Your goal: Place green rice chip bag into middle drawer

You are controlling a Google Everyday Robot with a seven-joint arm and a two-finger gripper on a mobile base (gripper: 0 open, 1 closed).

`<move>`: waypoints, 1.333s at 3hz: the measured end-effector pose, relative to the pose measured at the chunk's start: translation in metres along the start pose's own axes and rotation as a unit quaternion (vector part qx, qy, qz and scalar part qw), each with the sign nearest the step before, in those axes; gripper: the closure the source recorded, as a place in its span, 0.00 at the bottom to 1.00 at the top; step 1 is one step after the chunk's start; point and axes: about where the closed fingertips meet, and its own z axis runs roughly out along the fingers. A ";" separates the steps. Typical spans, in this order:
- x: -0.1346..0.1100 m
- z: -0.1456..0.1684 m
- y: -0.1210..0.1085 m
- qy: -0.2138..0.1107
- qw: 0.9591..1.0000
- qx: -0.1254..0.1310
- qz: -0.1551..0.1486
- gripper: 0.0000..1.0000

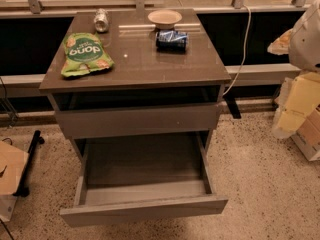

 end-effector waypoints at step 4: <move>-0.067 0.034 -0.019 -0.068 0.997 0.001 -0.027 0.00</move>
Offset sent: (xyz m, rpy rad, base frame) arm 0.0396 0.0633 -0.0104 0.1052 -0.0728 0.0888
